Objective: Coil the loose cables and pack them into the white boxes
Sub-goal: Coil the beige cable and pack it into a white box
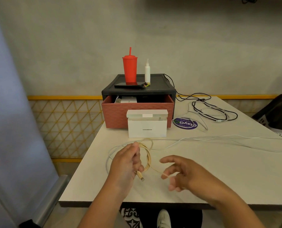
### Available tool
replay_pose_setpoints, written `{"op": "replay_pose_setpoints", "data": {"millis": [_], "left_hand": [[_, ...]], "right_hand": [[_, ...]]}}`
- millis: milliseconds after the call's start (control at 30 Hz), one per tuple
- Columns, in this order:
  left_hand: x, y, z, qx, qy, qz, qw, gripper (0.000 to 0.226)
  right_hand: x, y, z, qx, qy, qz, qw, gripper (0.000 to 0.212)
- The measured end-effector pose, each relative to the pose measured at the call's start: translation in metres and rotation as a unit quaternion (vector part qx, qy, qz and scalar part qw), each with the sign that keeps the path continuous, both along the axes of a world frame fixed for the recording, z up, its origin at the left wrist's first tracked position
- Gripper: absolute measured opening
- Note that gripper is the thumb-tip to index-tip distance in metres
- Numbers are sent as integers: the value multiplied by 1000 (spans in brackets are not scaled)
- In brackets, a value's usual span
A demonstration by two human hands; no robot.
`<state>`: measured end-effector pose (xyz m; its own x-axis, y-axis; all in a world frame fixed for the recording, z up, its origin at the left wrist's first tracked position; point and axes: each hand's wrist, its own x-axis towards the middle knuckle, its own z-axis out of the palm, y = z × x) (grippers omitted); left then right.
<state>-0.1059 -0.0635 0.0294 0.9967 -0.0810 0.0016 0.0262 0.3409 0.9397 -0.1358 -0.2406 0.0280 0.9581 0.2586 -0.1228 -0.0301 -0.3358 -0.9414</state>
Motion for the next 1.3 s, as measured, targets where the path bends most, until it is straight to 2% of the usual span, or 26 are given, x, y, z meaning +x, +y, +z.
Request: {"op": "replay_pose_setpoints", "data": {"millis": [100, 200, 333, 400, 500, 600, 733, 833, 900, 967, 1067, 1133, 1200, 1233, 1300], "left_hand": [[2, 7, 2, -8, 4, -12, 1000, 35], [0, 1, 0, 4, 12, -45, 999, 35], [0, -3, 1, 17, 32, -84, 996, 35], [0, -2, 1, 34, 48, -97, 994, 36], [-1, -2, 2, 83, 68, -114, 988, 51], [1, -2, 2, 77, 91, -131, 984, 57], [1, 1, -1, 72, 88, -163, 980, 45], [0, 2, -4, 62, 91, -191, 975, 34], [-1, 4, -5, 36, 93, -222, 970, 26], [-2, 6, -5, -5, 87, -261, 961, 22], [-3, 6, -8, -72, 78, -279, 954, 23], [-3, 4, -8, -83, 64, -270, 957, 22], [-4, 2, -9, -72, 58, -250, 964, 24], [-4, 2, -9, -71, 58, -239, 967, 28], [-6, 0, -9, -74, 59, -219, 971, 33]], "right_hand": [[8, -26, 2, -136, -123, -102, 978, 51], [23, -38, 0, -243, -163, -170, 941, 50], [31, -35, -5, -204, -302, -281, 888, 43], [31, -33, -6, -170, -324, -309, 878, 41], [32, -30, -5, -143, -347, -341, 862, 41], [32, -24, -5, -129, -378, -355, 845, 43], [33, -23, -3, -155, -422, -360, 818, 40], [34, -22, -3, -174, -435, -355, 809, 38], [33, -21, -1, -174, -422, -352, 818, 37], [30, -21, 2, -135, -382, -335, 851, 38], [26, -18, 4, 13, -254, -312, 915, 34], [22, -12, 3, 116, -142, -289, 940, 26], [19, -8, 0, 233, -44, -225, 945, 36], [18, -6, -1, 290, -2, -182, 940, 48], [15, -1, -3, 379, 56, -115, 916, 57]]}}
